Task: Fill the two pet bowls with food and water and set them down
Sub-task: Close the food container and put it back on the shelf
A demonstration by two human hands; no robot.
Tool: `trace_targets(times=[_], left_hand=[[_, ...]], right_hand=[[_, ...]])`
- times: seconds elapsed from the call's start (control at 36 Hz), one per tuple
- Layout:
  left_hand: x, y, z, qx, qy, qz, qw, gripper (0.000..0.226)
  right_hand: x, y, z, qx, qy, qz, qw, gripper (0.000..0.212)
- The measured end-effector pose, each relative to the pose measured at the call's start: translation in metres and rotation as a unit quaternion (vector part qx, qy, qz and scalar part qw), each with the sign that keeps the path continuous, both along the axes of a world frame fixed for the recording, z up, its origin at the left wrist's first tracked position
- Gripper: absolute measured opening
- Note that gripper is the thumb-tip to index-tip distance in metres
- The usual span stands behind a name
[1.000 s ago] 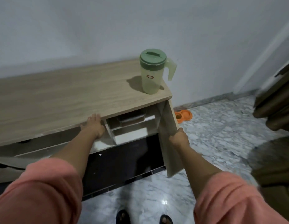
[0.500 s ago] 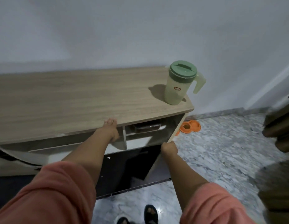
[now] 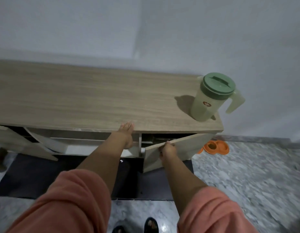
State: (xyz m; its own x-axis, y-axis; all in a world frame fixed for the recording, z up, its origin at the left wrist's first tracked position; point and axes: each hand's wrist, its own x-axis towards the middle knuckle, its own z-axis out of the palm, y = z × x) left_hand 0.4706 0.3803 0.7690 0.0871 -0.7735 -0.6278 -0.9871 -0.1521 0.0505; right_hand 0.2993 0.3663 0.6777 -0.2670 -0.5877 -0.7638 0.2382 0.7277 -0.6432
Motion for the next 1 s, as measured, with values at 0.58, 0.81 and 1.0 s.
trace_targets(times=[0.58,0.81,1.0], left_hand=[[0.002,-0.003,-0.003,0.014,-0.001,0.015,1.000,0.090],[0.002,-0.002,-0.002,0.015,-0.003,0.016,1.000,0.090],[0.002,-0.001,-0.001,0.018,-0.006,0.011,1.000,0.091]], right_hand=[[0.017,-0.013,0.044,0.005,-0.168,-0.131,0.977,0.066],[0.022,-0.016,0.049,-0.011,-0.156,-0.137,0.978,0.065],[0.026,-0.018,0.055,-0.014,-0.165,-0.147,0.975,0.064]])
